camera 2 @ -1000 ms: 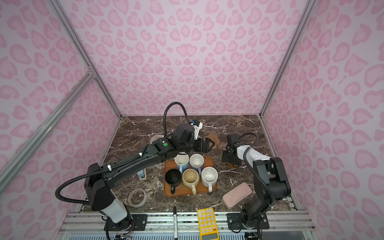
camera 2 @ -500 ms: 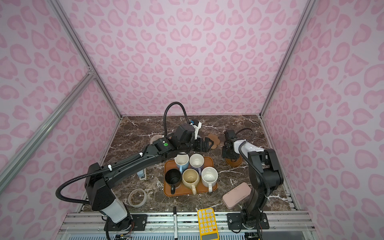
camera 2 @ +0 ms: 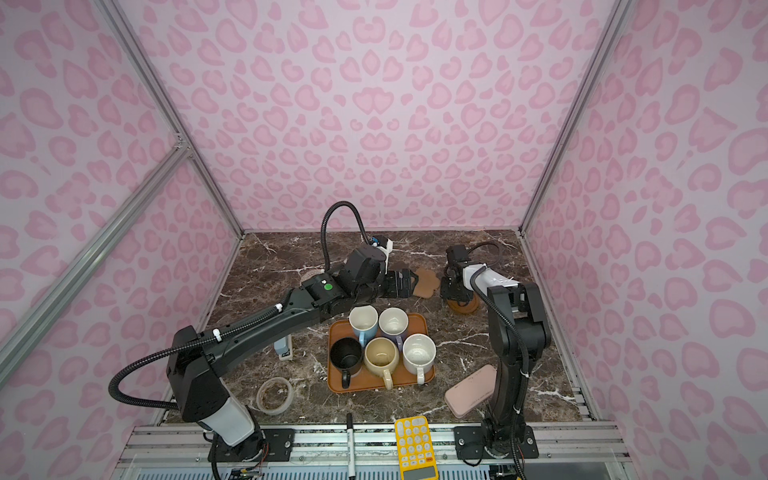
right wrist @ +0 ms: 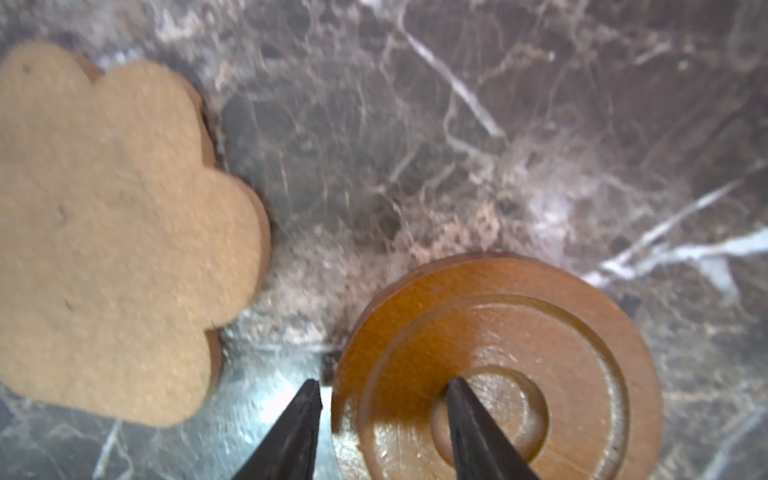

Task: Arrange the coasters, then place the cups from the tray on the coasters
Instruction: 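Move the right gripper over the brown wooden coaster and lower it there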

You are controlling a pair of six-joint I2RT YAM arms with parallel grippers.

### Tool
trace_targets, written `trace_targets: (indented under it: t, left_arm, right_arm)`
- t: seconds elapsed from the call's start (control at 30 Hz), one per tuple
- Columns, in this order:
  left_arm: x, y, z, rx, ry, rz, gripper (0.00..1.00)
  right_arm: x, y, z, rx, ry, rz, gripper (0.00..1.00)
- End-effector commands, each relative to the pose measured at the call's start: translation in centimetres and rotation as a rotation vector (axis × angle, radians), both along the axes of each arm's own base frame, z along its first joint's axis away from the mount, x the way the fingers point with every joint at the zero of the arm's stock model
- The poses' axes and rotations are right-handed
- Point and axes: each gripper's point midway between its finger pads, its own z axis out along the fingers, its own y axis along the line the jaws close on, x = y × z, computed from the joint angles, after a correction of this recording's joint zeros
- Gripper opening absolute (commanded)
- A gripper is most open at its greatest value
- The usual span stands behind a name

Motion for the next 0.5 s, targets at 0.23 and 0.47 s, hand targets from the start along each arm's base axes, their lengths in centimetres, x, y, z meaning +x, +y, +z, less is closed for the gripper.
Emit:
trace_targets:
  t: [0.23, 0.47]
  left_arm:
    - [0.9, 0.0, -0.2, -0.008, -0.013, 0.016, 0.97]
    - [1.0, 0.0, -0.5, -0.006, -0.008, 0.015, 0.97]
  right_arm:
    - [0.5, 0.1, -2.1, 0.004, 0.082, 0.014, 0.50]
    - [1.2, 0.1, -2.1, -0.005, 0.076, 0.014, 0.50]
